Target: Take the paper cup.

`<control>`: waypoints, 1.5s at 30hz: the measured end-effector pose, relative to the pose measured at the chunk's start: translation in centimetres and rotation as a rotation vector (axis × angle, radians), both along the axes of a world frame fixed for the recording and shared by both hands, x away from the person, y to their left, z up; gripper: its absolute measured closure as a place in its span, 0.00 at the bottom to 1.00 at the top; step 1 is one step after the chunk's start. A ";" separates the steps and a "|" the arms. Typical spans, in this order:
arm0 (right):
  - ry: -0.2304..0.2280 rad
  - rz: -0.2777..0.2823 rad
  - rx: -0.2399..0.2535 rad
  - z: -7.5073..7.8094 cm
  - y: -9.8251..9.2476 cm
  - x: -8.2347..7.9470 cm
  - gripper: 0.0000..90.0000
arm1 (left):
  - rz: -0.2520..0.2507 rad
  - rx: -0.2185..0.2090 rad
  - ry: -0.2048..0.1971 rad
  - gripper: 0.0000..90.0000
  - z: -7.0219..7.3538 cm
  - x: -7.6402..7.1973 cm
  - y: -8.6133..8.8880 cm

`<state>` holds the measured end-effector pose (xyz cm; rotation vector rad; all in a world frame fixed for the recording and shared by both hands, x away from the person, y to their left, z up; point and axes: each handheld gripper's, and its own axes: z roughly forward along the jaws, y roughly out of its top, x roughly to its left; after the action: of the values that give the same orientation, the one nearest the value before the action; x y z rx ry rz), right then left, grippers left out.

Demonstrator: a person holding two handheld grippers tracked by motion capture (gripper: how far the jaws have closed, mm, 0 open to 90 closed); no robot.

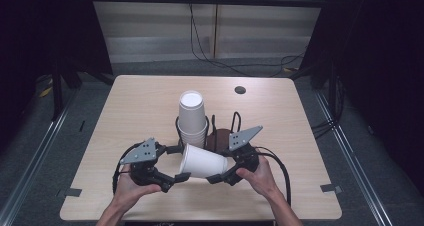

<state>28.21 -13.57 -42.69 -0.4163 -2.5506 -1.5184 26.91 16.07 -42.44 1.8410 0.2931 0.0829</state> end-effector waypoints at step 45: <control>-0.031 0.065 0.044 -0.4 1.3 -0.3 0.24 | -0.105 0.019 0.060 0.15 0.8 0.3 -0.7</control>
<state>27.89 -12.25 -43.07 -0.3029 -2.5221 -1.5671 27.21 15.39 -41.66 1.8770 0.2383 -0.0424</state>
